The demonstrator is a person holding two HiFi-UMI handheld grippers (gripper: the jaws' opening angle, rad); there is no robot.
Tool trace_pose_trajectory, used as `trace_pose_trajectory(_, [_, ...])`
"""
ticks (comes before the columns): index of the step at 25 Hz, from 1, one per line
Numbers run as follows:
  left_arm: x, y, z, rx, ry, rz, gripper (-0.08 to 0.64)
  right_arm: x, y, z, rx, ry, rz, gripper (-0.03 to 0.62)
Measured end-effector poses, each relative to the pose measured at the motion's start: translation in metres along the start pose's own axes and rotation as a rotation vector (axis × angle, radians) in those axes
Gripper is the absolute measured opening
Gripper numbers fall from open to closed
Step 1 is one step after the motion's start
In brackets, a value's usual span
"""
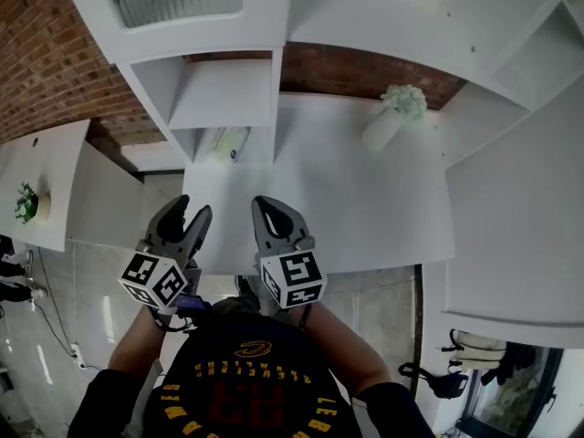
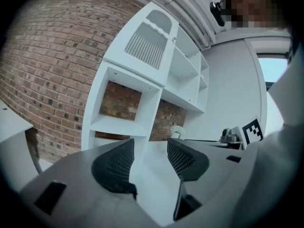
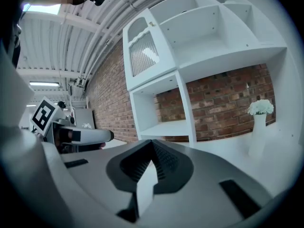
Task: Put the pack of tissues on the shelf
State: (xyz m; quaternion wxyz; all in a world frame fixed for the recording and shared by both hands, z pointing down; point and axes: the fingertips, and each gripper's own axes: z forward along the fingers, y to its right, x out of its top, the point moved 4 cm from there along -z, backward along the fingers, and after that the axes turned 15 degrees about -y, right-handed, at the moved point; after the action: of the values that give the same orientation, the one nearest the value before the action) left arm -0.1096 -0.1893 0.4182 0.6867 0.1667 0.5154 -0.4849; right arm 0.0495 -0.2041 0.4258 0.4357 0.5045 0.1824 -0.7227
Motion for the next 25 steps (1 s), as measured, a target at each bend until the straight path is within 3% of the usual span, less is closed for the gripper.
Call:
trace_pose_trajectory(7, [0.018,0.042,-0.047,-0.030,0.078,-0.007,0.221,0.010,-0.018,-0.038,0.047,0.052,-0.019,0.006])
trace_pose_trajectory(13, [0.040,0.073,-0.078,0.017,0.191,0.089,0.195,0.024,-0.027,-0.065,0.075,0.097,-0.045,0.006])
trace_pose_trajectory(22, [0.051,0.082,-0.093,0.016,0.234,0.122,0.004,0.048,-0.034,-0.087,0.097,0.142,-0.077,0.006])
trace_pose_trajectory(25, [0.052,0.084,-0.091,0.012,0.234,0.129,0.003,0.052,-0.035,-0.090,0.099,0.156,-0.084,0.006])
